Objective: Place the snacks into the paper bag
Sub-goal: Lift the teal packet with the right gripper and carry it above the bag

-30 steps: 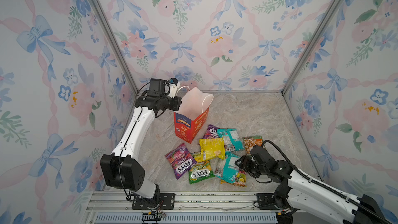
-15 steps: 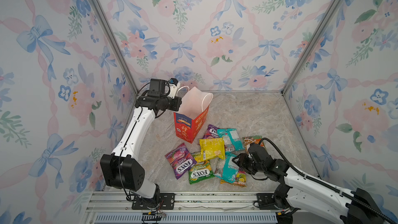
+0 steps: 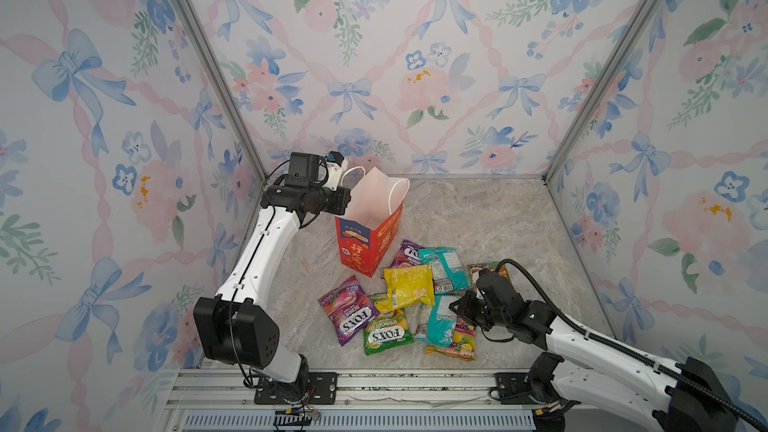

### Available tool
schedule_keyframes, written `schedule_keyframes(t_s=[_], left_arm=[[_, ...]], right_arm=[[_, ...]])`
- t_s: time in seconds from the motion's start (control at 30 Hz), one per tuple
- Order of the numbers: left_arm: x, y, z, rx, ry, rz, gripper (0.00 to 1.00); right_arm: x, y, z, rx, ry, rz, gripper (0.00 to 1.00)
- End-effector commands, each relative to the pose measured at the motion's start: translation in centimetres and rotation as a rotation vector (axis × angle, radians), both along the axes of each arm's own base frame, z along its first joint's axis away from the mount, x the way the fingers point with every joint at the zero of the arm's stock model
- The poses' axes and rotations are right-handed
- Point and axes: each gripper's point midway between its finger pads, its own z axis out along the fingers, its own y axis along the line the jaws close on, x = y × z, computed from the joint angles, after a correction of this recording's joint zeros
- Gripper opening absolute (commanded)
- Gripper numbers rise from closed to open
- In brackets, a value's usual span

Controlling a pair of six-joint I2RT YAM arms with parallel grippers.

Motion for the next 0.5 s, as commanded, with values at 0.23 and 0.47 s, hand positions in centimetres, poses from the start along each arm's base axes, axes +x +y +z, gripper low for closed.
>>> schedule_keyframes(t_s=[0.23, 0.47], left_arm=[[-0.3, -0.2, -0.2, -0.015, 0.011, -0.003, 0.00], [-0.5, -0.1, -0.5, -0.009, 0.017, -0.002, 0.00]], right_arm=[[1.6, 0.1, 6.2, -0.065, -0.136, 0.049, 0.00], [2.9, -0.9, 11.3, -0.160, -0.254, 0.075, 0.00]])
